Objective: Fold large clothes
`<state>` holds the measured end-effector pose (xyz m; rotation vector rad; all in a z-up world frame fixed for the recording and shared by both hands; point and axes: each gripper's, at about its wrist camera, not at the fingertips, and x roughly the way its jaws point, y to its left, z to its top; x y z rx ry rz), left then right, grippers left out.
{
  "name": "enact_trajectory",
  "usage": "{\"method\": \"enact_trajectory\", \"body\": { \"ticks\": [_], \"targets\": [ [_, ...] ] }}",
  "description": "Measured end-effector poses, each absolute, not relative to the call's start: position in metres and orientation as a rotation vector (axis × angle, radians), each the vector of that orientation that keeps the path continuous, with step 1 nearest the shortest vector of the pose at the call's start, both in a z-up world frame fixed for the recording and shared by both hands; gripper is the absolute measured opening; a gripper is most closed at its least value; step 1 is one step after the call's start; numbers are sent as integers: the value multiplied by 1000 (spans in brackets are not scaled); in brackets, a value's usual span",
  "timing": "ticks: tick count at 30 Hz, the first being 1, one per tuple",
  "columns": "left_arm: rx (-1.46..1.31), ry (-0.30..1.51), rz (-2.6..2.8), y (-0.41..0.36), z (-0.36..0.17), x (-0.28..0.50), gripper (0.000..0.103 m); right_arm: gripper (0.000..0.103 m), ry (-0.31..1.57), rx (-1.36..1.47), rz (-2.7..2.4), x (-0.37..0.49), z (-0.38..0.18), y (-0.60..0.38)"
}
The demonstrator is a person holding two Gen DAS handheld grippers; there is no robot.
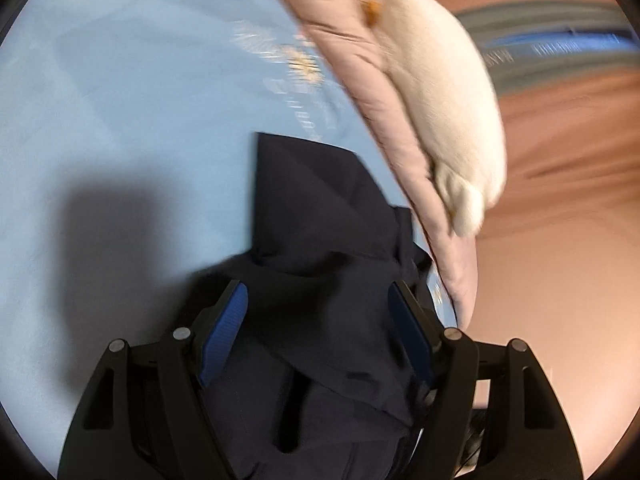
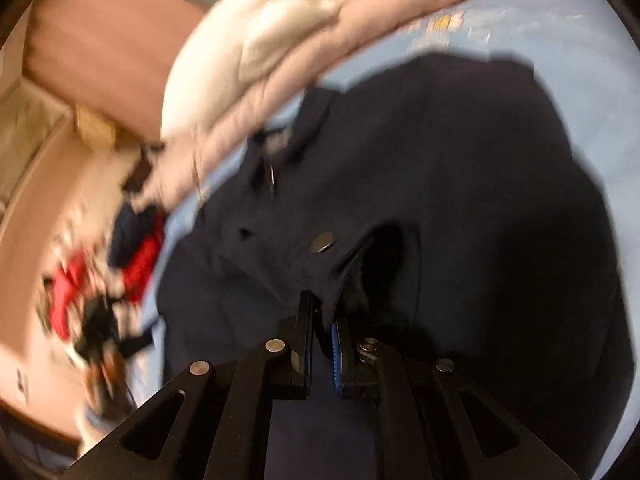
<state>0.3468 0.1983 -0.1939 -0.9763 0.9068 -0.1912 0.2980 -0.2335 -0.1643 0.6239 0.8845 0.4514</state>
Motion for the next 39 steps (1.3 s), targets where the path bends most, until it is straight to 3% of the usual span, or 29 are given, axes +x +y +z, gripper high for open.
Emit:
{"method": "enact_trajectory", "body": {
  "ticks": [5, 9, 10, 12, 13, 17, 18, 19, 22, 27, 32, 33, 39],
  "targets": [
    [-887, 943, -327, 160, -191, 369, 74, 9, 861, 650, 429, 314, -134, -245],
    [-820, 1055, -327, 143, -218, 378, 73, 12, 907, 690, 422, 309, -152, -253],
    [-823, 1075, -333, 143, -225, 378, 73, 25, 893, 703, 438, 305, -155, -258],
    [-826, 1095, -335, 148, -231, 376, 73, 42, 896, 718, 475, 297, -163, -258],
    [-826, 1104, -342, 150, -233, 376, 72, 46, 905, 710, 492, 294, -166, -254],
    [-783, 1167, -340, 149, -233, 375, 71, 45, 929, 653, 502, 283, -169, -244],
    [-759, 1177, -340, 147, -232, 375, 70, 37, 935, 643, 518, 281, -169, -240],
    [-735, 1187, -338, 146, -230, 373, 69, 21, 935, 601, 530, 277, -166, -232],
    [-695, 1226, -343, 146, -233, 371, 65, 6, 962, 422, 551, 261, -164, -215],
    [-724, 1246, -353, 156, -239, 364, 60, 0, 1074, 340, 513, 252, -182, -213],
    [-694, 1266, -321, 181, -232, 343, 60, 4, 1070, 349, 480, 249, -169, -231],
    [-690, 1245, -315, 187, -227, 338, 60, 10, 1048, 284, 426, 243, -159, -230],
    [-735, 1060, -351, 195, -189, 336, 71, 11, 799, 107, 412, 228, -94, -192]
  ]
}}
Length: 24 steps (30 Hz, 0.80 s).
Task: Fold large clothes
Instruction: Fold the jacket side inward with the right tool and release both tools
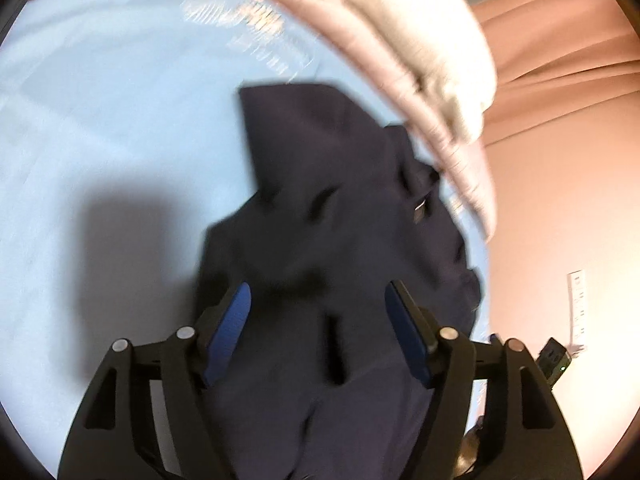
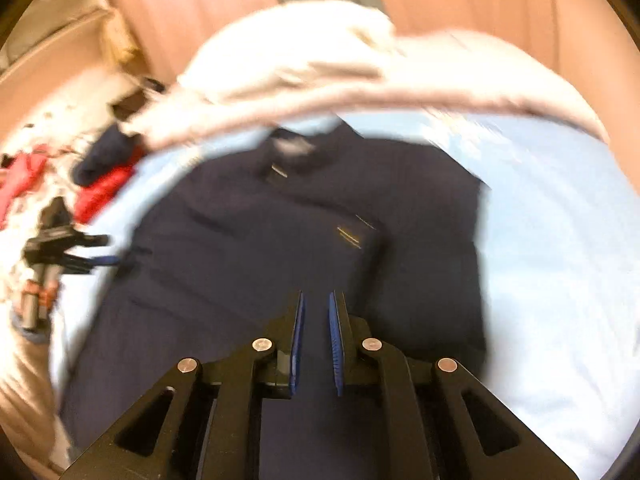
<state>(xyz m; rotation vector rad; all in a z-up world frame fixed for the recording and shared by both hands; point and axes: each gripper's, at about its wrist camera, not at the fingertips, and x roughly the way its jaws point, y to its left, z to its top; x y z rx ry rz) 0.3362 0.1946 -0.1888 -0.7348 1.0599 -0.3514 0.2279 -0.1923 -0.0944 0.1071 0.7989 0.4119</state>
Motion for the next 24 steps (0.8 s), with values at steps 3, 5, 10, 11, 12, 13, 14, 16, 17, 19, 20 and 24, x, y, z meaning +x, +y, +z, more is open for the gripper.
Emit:
{"method": "enact_trajectory", "body": {
  "ticks": [3, 5, 10, 11, 12, 13, 14, 16, 17, 19, 20, 24],
  "targets": [
    [-736, 1011, -384, 173, -183, 348, 71, 11, 773, 105, 498, 252, -89, -148],
    [-735, 1003, -403, 156, -188, 356, 71, 11, 759, 100, 548, 270, -92, -119],
    [-686, 1115, -399, 137, -224, 365, 67, 11, 825, 97, 602, 327, -120, -42],
    [-671, 1147, -388, 138, -233, 364, 61, 11, 838, 92, 589, 328, -127, -38],
    [-651, 1172, -384, 139, -242, 361, 57, 11, 863, 88, 571, 336, -135, -33],
    [-648, 1160, -392, 141, -243, 359, 52, 11, 877, 76, 521, 343, -143, -34],
    [-675, 1147, -407, 147, -244, 357, 52, 11, 889, 74, 471, 349, -149, -35],
    [-727, 1146, -420, 157, -244, 355, 52, 8, 924, 91, 347, 364, -165, -51],
    [-740, 1144, -425, 162, -244, 354, 52, 4, 928, 123, 329, 368, -168, -63],
    [-738, 1135, -426, 168, -241, 349, 53, 4, 890, 205, 264, 366, -162, -87],
    [-743, 1131, -429, 171, -239, 345, 55, 4, 865, 199, 233, 361, -156, -94],
    [-739, 1114, -414, 183, -237, 327, 71, 8, 771, 153, 311, 317, -128, -112]
  ]
}}
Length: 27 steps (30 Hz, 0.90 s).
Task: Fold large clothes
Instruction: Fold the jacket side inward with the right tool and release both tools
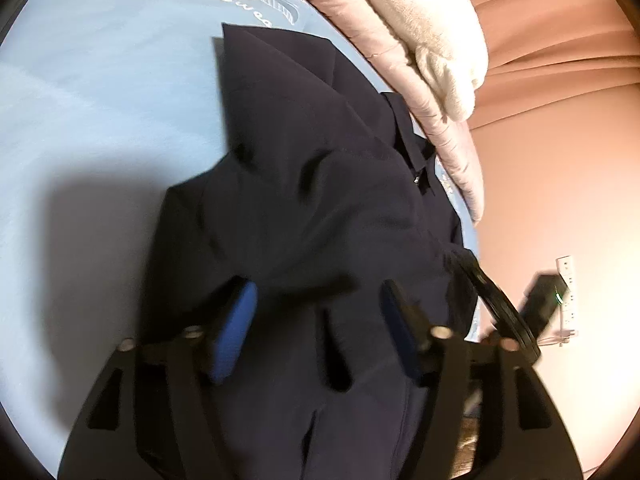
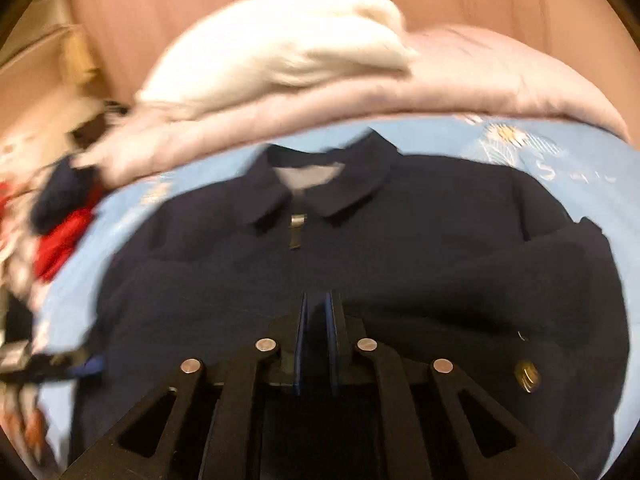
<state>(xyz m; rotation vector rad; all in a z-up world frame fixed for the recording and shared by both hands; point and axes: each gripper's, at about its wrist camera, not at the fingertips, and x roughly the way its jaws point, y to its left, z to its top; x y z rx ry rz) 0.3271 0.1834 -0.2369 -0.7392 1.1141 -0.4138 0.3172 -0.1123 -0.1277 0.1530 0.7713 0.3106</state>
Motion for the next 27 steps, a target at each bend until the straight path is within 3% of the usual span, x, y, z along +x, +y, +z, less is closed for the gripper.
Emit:
{"method": "enact_trajectory", "body": {
  "ticks": [4, 9, 11, 12, 13, 19, 22, 27],
  "targets": [
    [-787, 1085, -389, 193, -235, 312, 71, 10, 752, 66, 349, 267, -128, -130],
    [-800, 1045, -359, 203, -220, 275, 73, 14, 845, -74, 272, 244, -173, -149],
    [-800, 1021, -346, 212, -212, 245, 83, 24, 846, -3, 291, 226, -161, -160],
    [-801, 1014, -339, 214, -211, 236, 85, 40, 848, 53, 319, 214, -155, -167],
    [-801, 1007, -335, 222, -209, 215, 86, 50, 849, 107, 352, 201, -149, -175],
    [-830, 996, -274, 260, -207, 118, 86, 53, 846, 182, 319, 121, -130, -223],
    [-798, 1012, -250, 268, -206, 79, 92, 61, 856, 233, 263, 82, -132, -254],
    [-809, 1048, -286, 257, -222, 47, 96, 63, 890, 332, 211, 60, -149, -288]
  ]
}}
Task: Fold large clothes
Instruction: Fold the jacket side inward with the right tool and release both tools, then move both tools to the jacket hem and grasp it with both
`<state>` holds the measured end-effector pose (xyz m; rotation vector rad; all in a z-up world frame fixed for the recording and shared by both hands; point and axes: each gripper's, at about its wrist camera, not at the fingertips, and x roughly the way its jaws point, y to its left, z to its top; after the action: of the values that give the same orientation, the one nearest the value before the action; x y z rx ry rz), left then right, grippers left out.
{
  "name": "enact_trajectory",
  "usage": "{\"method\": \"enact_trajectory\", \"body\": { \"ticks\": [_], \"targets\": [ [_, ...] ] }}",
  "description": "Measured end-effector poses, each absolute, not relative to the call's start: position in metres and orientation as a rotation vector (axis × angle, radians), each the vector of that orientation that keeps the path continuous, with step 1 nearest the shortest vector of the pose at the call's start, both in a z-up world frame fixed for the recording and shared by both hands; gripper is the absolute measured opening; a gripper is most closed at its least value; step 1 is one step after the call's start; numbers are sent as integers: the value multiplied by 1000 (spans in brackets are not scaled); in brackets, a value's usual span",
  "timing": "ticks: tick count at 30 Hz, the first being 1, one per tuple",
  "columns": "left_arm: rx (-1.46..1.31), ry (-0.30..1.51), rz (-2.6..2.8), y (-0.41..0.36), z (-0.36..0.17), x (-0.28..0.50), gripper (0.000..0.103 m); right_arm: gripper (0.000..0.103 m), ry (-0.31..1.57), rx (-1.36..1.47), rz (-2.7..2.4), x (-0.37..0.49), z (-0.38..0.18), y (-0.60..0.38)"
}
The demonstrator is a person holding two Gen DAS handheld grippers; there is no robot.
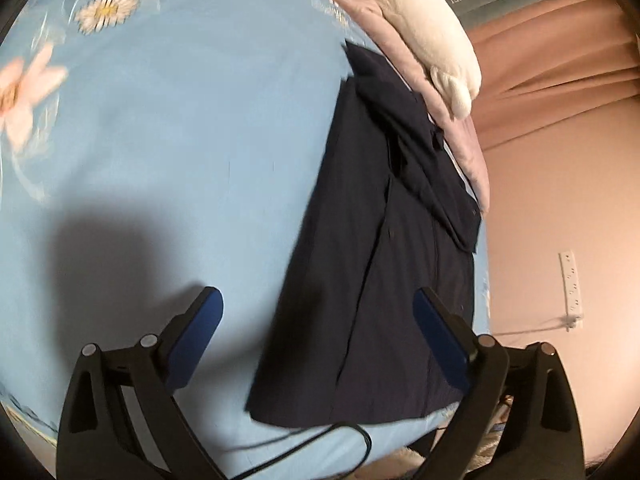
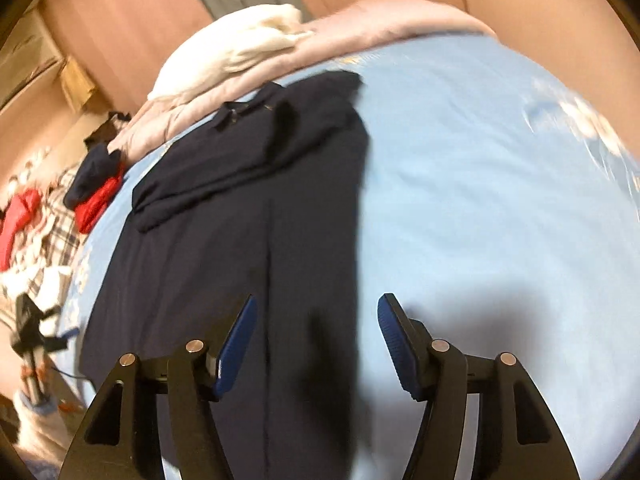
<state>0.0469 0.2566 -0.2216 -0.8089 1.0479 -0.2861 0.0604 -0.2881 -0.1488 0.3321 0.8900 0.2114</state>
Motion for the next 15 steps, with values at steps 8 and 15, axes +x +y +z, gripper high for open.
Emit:
{"method": "enact_trajectory", "body": {
  "ticks": [8, 15],
  "targets": [
    [-859, 1054, -370, 233, -245, 46, 102, 66, 985, 511, 286, 44, -191, -297],
    [-848, 1071, -469, 210, -243, 71, 102, 69, 969, 607, 419, 54, -196, -278]
  ]
}}
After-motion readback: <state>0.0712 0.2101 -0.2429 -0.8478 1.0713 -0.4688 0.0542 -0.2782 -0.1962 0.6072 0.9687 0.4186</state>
